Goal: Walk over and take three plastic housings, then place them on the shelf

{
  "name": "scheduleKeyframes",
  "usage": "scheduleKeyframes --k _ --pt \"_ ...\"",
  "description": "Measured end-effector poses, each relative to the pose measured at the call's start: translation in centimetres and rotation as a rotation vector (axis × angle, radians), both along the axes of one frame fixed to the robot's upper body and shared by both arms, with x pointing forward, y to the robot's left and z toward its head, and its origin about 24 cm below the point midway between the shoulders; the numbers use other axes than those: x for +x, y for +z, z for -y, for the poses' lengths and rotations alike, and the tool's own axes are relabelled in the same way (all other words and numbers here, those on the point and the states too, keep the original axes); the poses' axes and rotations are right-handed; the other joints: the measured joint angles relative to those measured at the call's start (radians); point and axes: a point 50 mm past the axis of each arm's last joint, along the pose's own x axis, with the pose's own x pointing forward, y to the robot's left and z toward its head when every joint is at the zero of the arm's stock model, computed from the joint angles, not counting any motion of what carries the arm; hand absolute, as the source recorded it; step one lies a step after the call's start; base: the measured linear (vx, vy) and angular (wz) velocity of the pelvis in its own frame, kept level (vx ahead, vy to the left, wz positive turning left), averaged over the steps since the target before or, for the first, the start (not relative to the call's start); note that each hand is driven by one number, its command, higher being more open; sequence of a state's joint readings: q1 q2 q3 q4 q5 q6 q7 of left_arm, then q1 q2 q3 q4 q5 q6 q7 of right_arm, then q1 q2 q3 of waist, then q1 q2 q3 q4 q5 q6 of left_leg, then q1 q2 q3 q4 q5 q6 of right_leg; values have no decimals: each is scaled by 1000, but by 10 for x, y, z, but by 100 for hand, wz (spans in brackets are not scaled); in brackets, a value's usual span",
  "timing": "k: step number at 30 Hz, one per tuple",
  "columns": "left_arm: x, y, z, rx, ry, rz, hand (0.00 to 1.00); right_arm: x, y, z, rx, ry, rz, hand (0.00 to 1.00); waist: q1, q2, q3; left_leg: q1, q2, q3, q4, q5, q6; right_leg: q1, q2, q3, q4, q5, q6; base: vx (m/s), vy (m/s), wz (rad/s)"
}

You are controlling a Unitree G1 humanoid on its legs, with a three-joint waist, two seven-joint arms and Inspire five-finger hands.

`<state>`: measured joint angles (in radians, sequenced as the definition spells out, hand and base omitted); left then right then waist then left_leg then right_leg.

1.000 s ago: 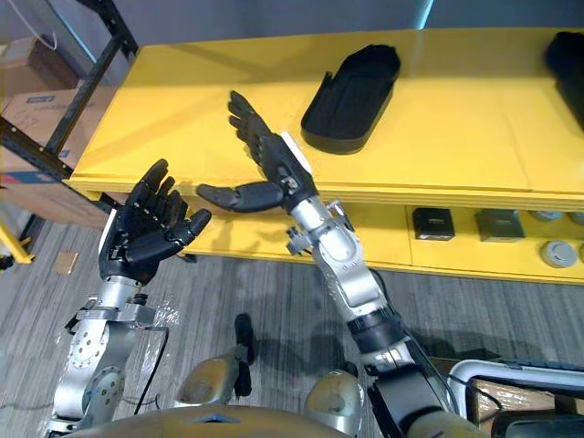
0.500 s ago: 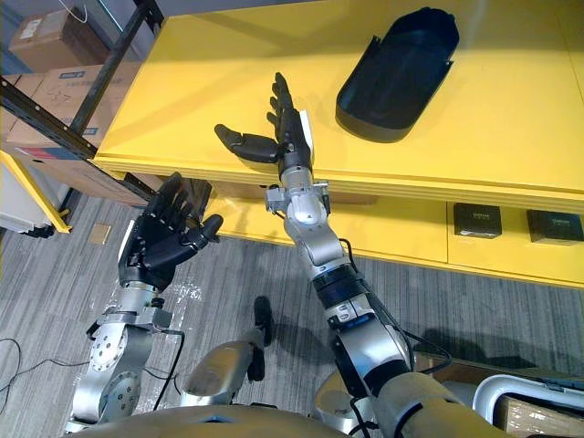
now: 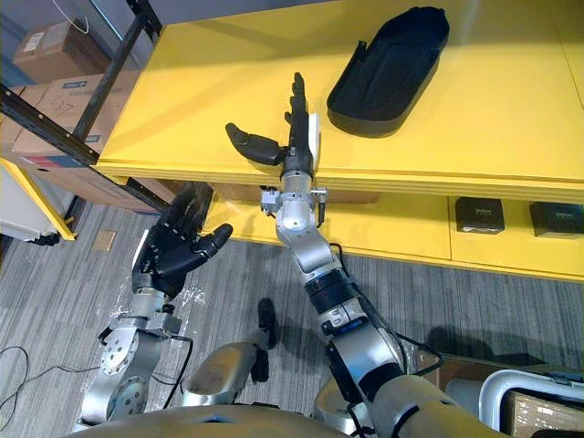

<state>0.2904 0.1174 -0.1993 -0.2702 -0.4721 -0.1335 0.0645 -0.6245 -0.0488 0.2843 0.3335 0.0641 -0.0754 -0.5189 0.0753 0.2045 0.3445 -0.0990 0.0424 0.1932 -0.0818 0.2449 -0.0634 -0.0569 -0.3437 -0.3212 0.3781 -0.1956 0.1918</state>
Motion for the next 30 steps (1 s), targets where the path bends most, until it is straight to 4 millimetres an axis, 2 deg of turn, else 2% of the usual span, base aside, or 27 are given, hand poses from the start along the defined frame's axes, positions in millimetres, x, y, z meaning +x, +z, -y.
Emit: scheduleKeyframes --k 13,19,25,28,30 --pt "-8 -8 7 -16 -20 -43 100 -24 -16 10 27 -30 0 100 -26 -6 -5 29 4 19 0 -14 1 43 16 8 -62 26 6 8 -13 -5" --pt "-9 -14 11 -13 -32 -72 100 -34 -33 17 39 -52 -45 100 -30 -38 -44 34 4 32 -1 -22 9 65 23 12 -113 55 11 13 -8 -5" --pt "-10 -18 11 -5 -36 -88 100 -39 -43 31 41 -109 -74 100 -30 -57 -57 44 8 35 -1 -23 10 84 31 12 -140 71 11 -5 -4 -2" --pt "-12 -19 11 -4 -38 -94 100 -44 -48 39 34 -136 -80 100 -31 -57 -60 51 9 37 -2 -34 2 95 34 12 -149 74 6 -8 0 -2" --pt "-17 -23 11 -6 -38 -119 100 -49 -54 42 32 -149 -99 100 -33 -64 -80 52 10 45 -2 -38 4 94 35 20 -158 78 5 -11 -1 -9"
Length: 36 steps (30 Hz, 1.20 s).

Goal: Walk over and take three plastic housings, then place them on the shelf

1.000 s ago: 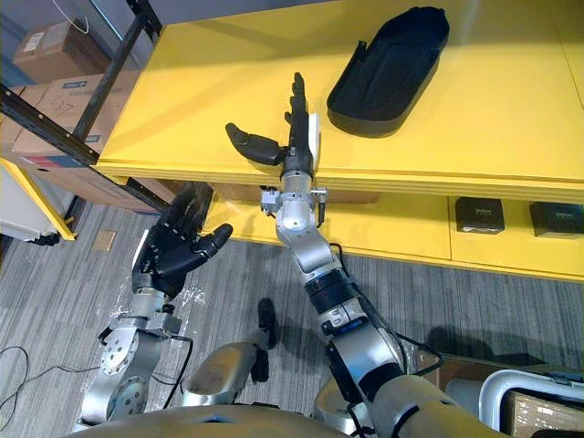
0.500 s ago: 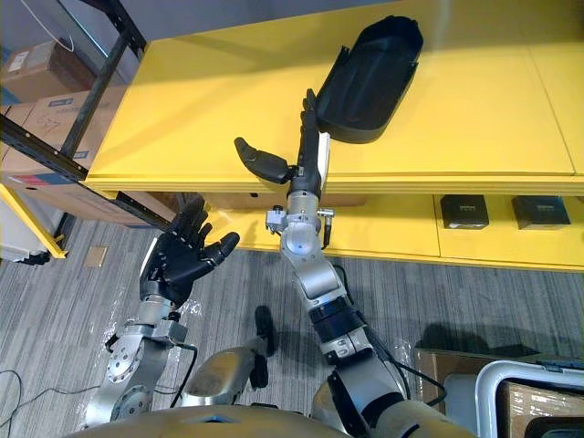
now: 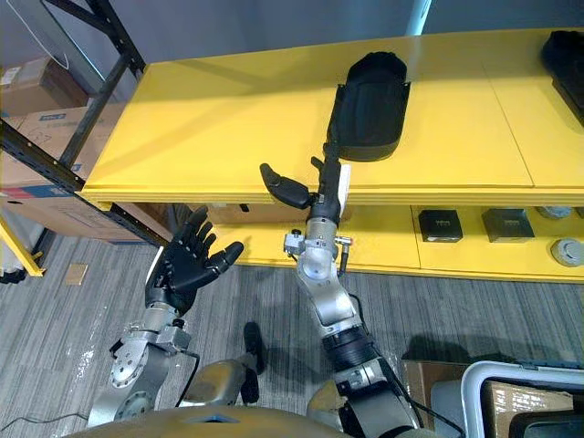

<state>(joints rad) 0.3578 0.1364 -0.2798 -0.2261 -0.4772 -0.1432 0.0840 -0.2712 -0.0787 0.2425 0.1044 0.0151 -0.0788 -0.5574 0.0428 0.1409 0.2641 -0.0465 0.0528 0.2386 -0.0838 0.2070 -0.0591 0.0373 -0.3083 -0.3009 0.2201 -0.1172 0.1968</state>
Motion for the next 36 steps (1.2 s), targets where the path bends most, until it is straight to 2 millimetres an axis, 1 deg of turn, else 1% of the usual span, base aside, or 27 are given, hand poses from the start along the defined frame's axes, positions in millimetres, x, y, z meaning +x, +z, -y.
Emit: scheduleKeyframes --k 3,6,9,12,13,15,19,22,24,28,30,32,33,34,35,36 --pt "-2 -1 0 0 1 -8 100 -4 -4 4 6 -24 -10 100 -5 -7 -11 0 2 2 0 0 0 2 3 2 -10 5 0 2 -5 -4" --pt "-2 -1 0 0 1 -8 100 -8 -3 12 18 -57 -3 100 -17 -7 -11 0 9 7 0 0 0 6 11 5 -29 21 3 -8 -11 -5" --pt "-2 -1 0 0 0 -7 100 -9 -4 18 21 -80 -6 100 -20 -10 -13 0 12 10 0 0 0 7 16 7 -32 23 0 -5 -6 -3" --pt "-1 0 0 0 -1 -1 100 -11 -5 24 12 -96 -5 100 -21 -14 -18 1 12 11 0 0 0 6 16 8 -32 23 1 0 0 0" --pt "-1 1 0 0 -1 2 100 -13 -6 29 3 -109 -9 100 -20 -19 -23 1 12 11 0 -1 0 6 16 9 -33 24 2 0 0 0" --pt "-1 2 0 -1 -1 7 100 -14 -7 33 3 -121 -11 100 -20 -24 -27 1 12 11 0 -1 0 6 17 9 -33 24 2 0 0 0" --pt "0 4 0 -2 -2 18 100 -14 -7 38 6 -114 -13 100 -21 -25 -28 2 13 12 0 -1 -1 6 17 11 -33 24 1 0 0 0" --pt "0 4 0 -1 -2 18 100 -12 -6 39 44 -33 -13 100 -21 -25 -28 2 14 12 0 -1 0 6 19 11 -33 25 0 0 0 0" --pt "0 5 -1 3 -12 22 100 -11 -5 39 62 97 -17 100 -20 -27 -29 3 15 12 0 0 0 7 19 11 -33 26 1 0 0 0" --pt "1 8 -6 26 -13 39 100 -12 -5 37 27 263 -19 100 -20 -40 -37 3 20 12 1 0 0 9 26 11 -37 27 -1 0 0 0" --pt "2 12 -11 36 -6 58 100 -24 3 39 24 356 15 100 -14 -47 -39 3 26 10 1 0 0 16 34 6 -49 31 -4 7 -17 1" --pt "2 12 -15 43 5 62 100 -32 9 42 29 391 46 100 -15 -47 -39 3 27 10 1 0 0 17 35 5 -49 31 -4 0 0 0" --pt "3 13 -19 51 19 66 100 -39 15 51 32 389 82 100 -19 -48 -39 3 27 10 0 0 0 17 35 5 -49 31 -4 0 0 0" --pt "3 14 -23 59 29 71 100 -43 20 63 22 350 111 100 -21 -51 -38 3 27 11 0 0 -1 17 35 5 -49 31 -4 0 0 0" --pt "3 14 -25 64 33 73 100 -44 22 70 19 318 124 100 -22 -53 -37 3 28 12 0 0 -1 17 35 6 -50 31 -4 0 0 0" --pt "3 14 -28 71 40 74 100 -46 25 82 18 258 141 100 -25 -57 -37 3 29 14 0 0 -1 17 36 6 -51 31 -4 0 0 0"
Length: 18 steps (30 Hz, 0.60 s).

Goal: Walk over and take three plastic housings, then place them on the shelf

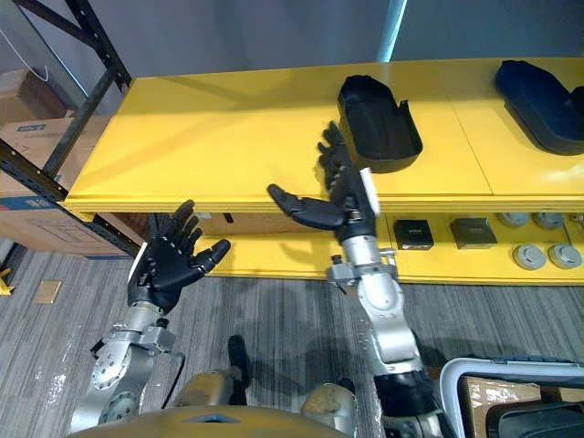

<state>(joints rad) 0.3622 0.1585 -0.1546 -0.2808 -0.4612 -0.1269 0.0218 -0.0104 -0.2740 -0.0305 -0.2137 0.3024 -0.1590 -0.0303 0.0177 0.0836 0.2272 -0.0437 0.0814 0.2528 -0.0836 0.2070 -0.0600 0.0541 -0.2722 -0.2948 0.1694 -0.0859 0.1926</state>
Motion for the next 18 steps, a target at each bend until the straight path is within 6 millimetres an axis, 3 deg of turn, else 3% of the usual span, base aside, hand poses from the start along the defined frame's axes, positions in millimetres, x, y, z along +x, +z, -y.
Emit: scheduleKeyframes --k 2,5,10,14,18 --pt "0 1 -6 8 20 7 100 -5 8 33 24 -186 34 100 -3 -15 -2 0 4 8 0 0 -1 0 6 5 -13 5 -8 -20 -7 -8" --pt "1 6 -12 16 35 29 100 -11 16 56 47 -319 82 100 -14 -32 -1 0 14 24 0 -2 -2 -1 17 19 -33 18 -14 -6 -11 -15" --pt "4 23 -10 2 11 128 100 -11 22 65 25 -347 102 100 -29 -37 2 0 21 29 0 -1 -4 -5 25 28 -38 27 -10 0 -13 -6" --pt "11 39 -8 -23 -5 226 100 5 21 71 -6 -377 81 100 -22 -45 11 -18 32 27 1 7 -8 -23 36 26 -31 26 -18 -22 -13 1" --pt "15 42 -7 -22 -12 244 100 22 16 67 -23 -298 40 100 -21 -47 38 -28 35 26 1 11 -6 -34 38 28 -30 30 -22 -10 -5 0"
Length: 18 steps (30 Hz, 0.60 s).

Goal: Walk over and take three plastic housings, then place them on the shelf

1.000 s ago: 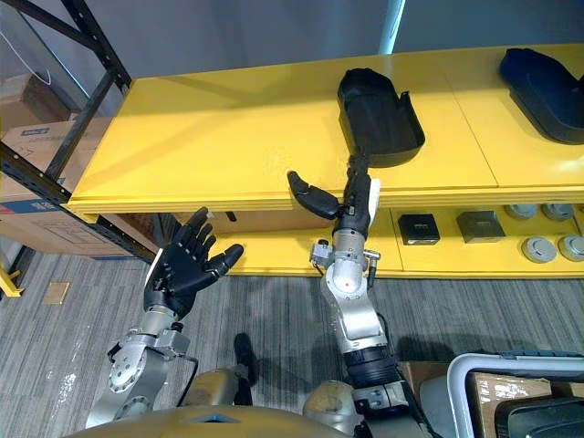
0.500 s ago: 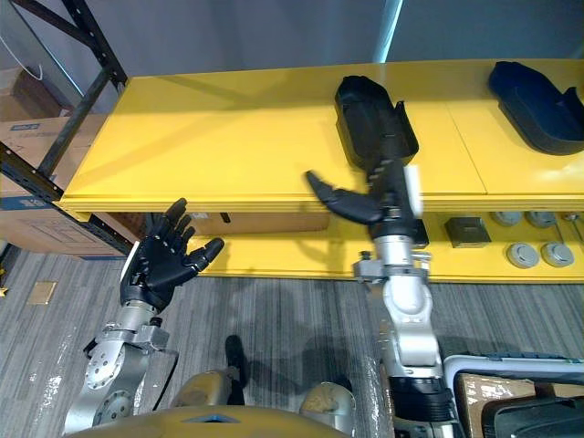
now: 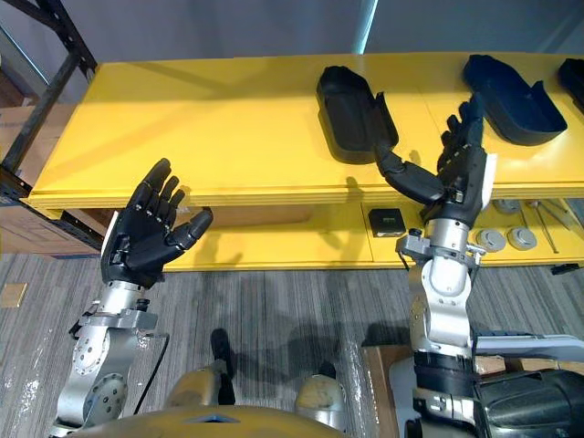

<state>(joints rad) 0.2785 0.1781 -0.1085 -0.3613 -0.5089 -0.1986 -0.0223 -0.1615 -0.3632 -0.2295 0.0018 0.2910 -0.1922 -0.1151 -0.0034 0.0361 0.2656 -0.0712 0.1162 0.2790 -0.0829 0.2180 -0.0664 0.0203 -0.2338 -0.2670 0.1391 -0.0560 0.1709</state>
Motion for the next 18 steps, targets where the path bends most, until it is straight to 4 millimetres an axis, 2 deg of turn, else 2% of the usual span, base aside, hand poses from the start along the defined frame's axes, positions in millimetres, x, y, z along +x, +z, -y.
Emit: scheduleKeyframes --k 5,8,13,18 --pt "3 3 0 11 -6 15 100 16 -9 -3 -37 61 -84 100 3 1 37 -10 -2 -13 0 9 9 -3 0 -7 9 3 4 8 -14 6" --pt "7 6 -1 26 -17 30 100 27 -2 1 -31 46 -74 100 4 12 59 -24 -3 -30 0 12 6 -10 0 -24 17 1 2 -8 -18 15" --pt "9 9 -2 29 -19 45 100 37 21 7 -68 31 -24 100 15 30 92 -28 -2 -39 0 13 4 -14 0 -29 23 -2 -1 -2 -4 3" --pt "9 9 -2 30 -21 50 100 41 24 11 -14 18 -10 100 23 32 106 -32 -4 -43 0 17 8 -28 -6 -31 53 -21 -4 4 -16 1"
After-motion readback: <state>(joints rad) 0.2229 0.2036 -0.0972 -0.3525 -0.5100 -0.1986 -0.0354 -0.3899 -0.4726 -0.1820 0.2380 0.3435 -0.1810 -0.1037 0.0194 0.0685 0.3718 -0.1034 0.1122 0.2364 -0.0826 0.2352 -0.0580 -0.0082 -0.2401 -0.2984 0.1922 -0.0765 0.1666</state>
